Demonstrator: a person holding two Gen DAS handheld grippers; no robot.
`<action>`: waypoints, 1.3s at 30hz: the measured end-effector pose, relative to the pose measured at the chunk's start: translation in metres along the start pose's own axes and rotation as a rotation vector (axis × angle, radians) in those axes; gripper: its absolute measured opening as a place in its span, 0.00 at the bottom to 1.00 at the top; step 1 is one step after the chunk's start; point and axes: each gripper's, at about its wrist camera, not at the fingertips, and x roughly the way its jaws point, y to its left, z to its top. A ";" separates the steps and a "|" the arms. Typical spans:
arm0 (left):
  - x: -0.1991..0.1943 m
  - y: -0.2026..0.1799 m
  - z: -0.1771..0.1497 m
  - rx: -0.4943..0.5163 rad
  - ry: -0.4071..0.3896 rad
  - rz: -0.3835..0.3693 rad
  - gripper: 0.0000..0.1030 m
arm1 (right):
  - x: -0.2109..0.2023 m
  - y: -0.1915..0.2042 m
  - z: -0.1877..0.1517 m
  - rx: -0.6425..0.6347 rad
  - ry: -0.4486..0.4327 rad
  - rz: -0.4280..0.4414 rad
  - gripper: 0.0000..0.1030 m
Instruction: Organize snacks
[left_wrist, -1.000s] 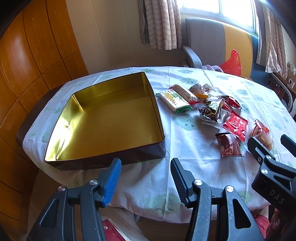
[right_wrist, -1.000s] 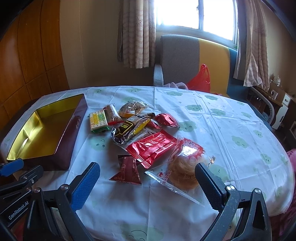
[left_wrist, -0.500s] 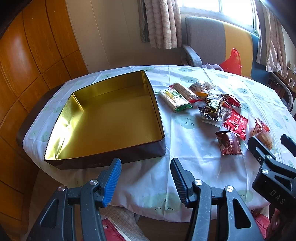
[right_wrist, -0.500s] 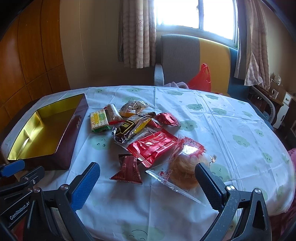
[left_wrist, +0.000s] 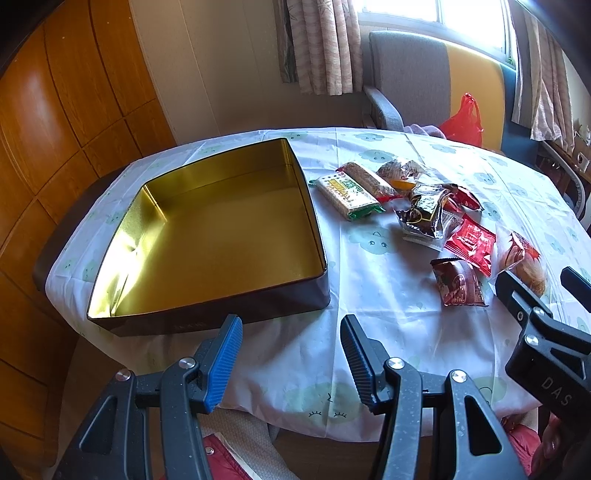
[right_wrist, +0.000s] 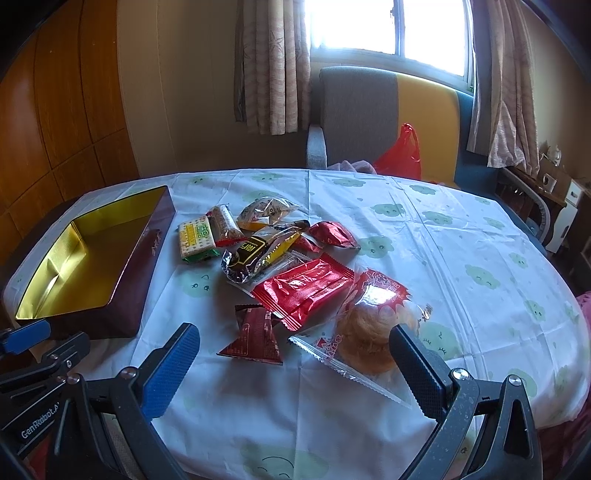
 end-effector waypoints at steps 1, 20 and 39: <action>0.000 0.000 0.000 0.000 0.001 0.000 0.55 | 0.000 0.000 0.000 0.001 -0.002 -0.001 1.00; 0.011 0.006 -0.003 -0.045 0.063 -0.122 0.55 | -0.007 -0.012 0.000 0.024 -0.034 0.021 1.00; 0.047 -0.038 -0.026 0.049 0.278 -0.398 0.55 | 0.019 -0.099 -0.019 0.246 0.068 0.016 0.83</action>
